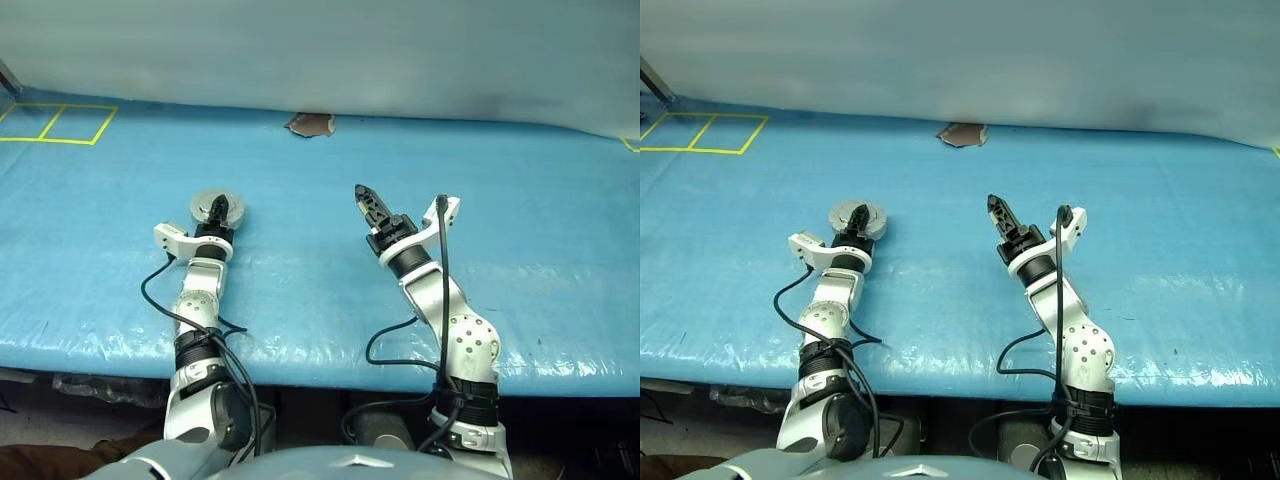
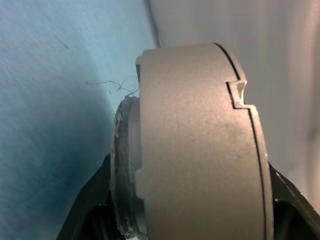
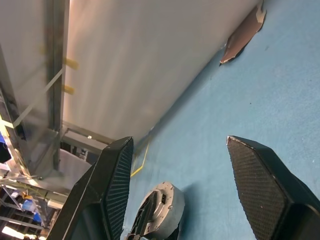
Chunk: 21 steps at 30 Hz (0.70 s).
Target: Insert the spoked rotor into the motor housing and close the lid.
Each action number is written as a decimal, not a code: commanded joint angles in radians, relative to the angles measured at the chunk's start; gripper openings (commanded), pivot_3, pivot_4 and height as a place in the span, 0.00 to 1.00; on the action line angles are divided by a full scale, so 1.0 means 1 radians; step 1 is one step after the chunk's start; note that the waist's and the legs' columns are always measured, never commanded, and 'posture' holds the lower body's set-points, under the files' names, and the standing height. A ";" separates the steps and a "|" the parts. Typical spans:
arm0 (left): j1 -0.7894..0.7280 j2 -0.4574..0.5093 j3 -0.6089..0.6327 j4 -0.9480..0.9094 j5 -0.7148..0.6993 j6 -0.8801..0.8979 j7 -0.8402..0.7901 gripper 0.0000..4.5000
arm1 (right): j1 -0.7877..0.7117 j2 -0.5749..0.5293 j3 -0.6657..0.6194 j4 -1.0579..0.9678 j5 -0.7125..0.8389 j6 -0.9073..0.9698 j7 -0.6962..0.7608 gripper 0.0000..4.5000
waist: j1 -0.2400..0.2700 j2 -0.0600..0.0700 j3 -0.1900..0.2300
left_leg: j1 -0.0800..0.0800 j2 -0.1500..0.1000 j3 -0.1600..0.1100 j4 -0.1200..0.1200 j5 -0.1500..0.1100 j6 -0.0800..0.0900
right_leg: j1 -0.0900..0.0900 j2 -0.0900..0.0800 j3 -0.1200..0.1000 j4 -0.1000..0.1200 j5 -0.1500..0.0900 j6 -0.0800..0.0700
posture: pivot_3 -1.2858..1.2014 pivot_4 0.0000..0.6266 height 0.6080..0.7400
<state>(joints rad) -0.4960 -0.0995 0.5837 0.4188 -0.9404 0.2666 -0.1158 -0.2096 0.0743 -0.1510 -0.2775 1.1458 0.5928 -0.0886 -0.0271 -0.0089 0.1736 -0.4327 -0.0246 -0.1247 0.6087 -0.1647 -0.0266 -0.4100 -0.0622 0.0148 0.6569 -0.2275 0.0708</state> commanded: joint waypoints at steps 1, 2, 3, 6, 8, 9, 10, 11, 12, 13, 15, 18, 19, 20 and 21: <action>-0.054 0.015 -0.016 -0.015 0.031 -0.048 0.012 0.64 | -0.006 0.013 0.005 -0.012 0.005 0.001 0.002 0.70 | 0.000 0.000 0.000 | 0.000 0.000 0.000 0.001 0.000 0.000 | 0.000 0.000 0.000 0.000 0.000 0.000 | 0.52 0.24 1.00; -0.056 0.019 -0.017 -0.009 0.038 -0.053 0.011 0.72 | -0.005 0.013 0.004 -0.009 0.005 0.002 0.000 0.71 | 0.000 0.000 0.000 | 0.000 0.000 0.000 0.001 0.000 0.000 | 0.000 0.000 0.000 0.001 0.000 0.000 | 0.52 0.24 1.00; -0.059 0.022 -0.017 -0.001 0.052 -0.063 0.024 0.77 | -0.003 0.013 0.001 -0.006 0.006 0.004 -0.004 0.71 | 0.000 0.000 0.000 | 0.000 0.000 0.000 0.002 0.000 0.000 | 0.000 0.000 0.000 0.001 0.000 0.000 | 0.52 0.24 1.00; -0.070 0.027 -0.006 0.019 0.070 -0.079 0.069 0.99 | 0.000 0.011 -0.003 0.002 0.007 0.009 -0.008 0.71 | -0.003 0.000 0.000 | 0.001 0.000 0.000 0.003 0.000 0.000 | 0.002 0.000 0.000 0.001 0.000 -0.001 | 0.52 0.24 1.00; -0.072 0.029 0.005 0.021 0.067 -0.085 0.082 0.99 | 0.001 0.009 -0.004 0.011 0.008 0.012 -0.009 0.71 | -0.006 0.000 0.000 | 0.002 0.000 0.000 0.003 0.000 0.000 | 0.002 0.000 0.000 0.001 -0.001 -0.003 | 0.52 0.24 1.00; -0.071 0.031 0.008 0.018 0.065 -0.085 0.084 0.99 | 0.001 0.006 -0.004 0.017 0.009 0.017 -0.008 0.71 | -0.009 0.000 0.000 | 0.002 0.000 0.000 0.003 0.000 0.001 | 0.002 0.000 0.000 0.001 -0.001 -0.004 | 0.52 0.24 1.00; -0.069 0.033 0.011 0.015 0.060 -0.082 0.085 0.99 | 0.002 0.003 -0.003 0.021 0.011 0.022 -0.005 0.71 | -0.009 0.000 0.000 | 0.002 0.000 0.000 0.003 0.000 0.001 | 0.002 0.000 0.000 0.001 0.000 -0.004 | 0.52 0.24 1.00; -0.067 0.035 0.014 0.011 0.055 -0.079 0.083 0.99 | 0.003 -0.001 -0.001 0.027 0.013 0.032 0.001 0.71 | -0.009 0.000 0.000 | 0.002 0.000 0.000 0.003 0.000 0.001 | 0.002 0.000 0.000 0.001 0.000 -0.004 | 0.52 0.24 1.00; -0.064 0.038 0.016 0.006 0.053 -0.078 0.086 0.99 | 0.005 -0.013 0.005 0.032 0.023 0.058 0.018 0.71 | -0.010 0.000 0.000 | 0.002 0.000 0.000 0.003 0.000 0.001 | 0.002 0.000 0.000 0.001 0.000 -0.003 | 0.52 0.24 1.00; -0.060 0.044 0.020 0.001 0.048 -0.073 0.085 0.99 | 0.008 -0.033 0.020 0.033 0.024 0.085 0.050 0.71 | -0.010 0.000 0.000 | 0.002 0.000 0.000 0.003 0.000 0.001 | 0.002 0.000 0.000 0.001 0.000 -0.003 | 0.52 0.24 1.00; -0.053 0.055 0.021 -0.003 0.047 -0.061 0.089 0.99 | 0.012 -0.063 0.046 0.033 0.002 0.116 0.092 0.71 | -0.011 0.000 0.000 | 0.002 0.000 0.000 0.003 0.000 0.001 | 0.002 0.000 0.000 0.001 0.002 -0.001 | 0.52 0.24 1.00; -0.041 0.074 0.016 -0.008 0.046 -0.030 0.091 0.99 | 0.011 -0.091 0.072 0.037 -0.035 0.127 0.138 0.71 | -0.015 0.000 0.000 | 0.002 0.000 0.000 0.003 0.000 0.001 | 0.002 0.000 0.000 0.002 0.002 -0.001 | 0.52 0.24 1.00; -0.039 0.080 0.015 -0.008 0.045 -0.023 0.091 0.99 | 0.009 -0.099 0.081 0.037 -0.045 0.130 0.155 0.71 | -0.016 0.000 0.000 | 0.002 0.001 0.000 0.003 0.000 0.001 | 0.002 0.001 0.000 0.002 0.002 -0.001 | 0.52 0.24 1.00; -0.033 0.088 0.012 -0.010 0.047 -0.012 0.093 0.99 | 0.007 -0.124 0.110 0.030 -0.075 0.140 0.187 0.71 | -0.016 0.000 0.000 | 0.002 0.001 0.000 0.003 0.000 0.001 | 0.002 0.001 0.000 0.002 0.002 -0.001 | 0.52 0.24 1.00; -0.028 0.094 0.009 -0.012 0.049 -0.004 0.097 0.99 | 0.005 -0.147 0.136 0.023 -0.104 0.148 0.215 0.71 | -0.017 0.000 0.000 | 0.002 0.001 0.000 0.003 0.000 0.001 | 0.002 0.001 0.000 0.002 0.002 -0.001 | 0.52 0.24 1.00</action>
<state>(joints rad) -0.5373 -0.0275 0.5878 0.4346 -0.8949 0.2537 -0.0268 -0.1931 -0.0598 -0.0482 -0.2204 1.0706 0.7306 0.0749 -0.0438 -0.0085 0.1733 -0.4303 -0.0240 -0.1244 0.6122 -0.1642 -0.0259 -0.4076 -0.0616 0.0151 0.6585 -0.2259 0.0701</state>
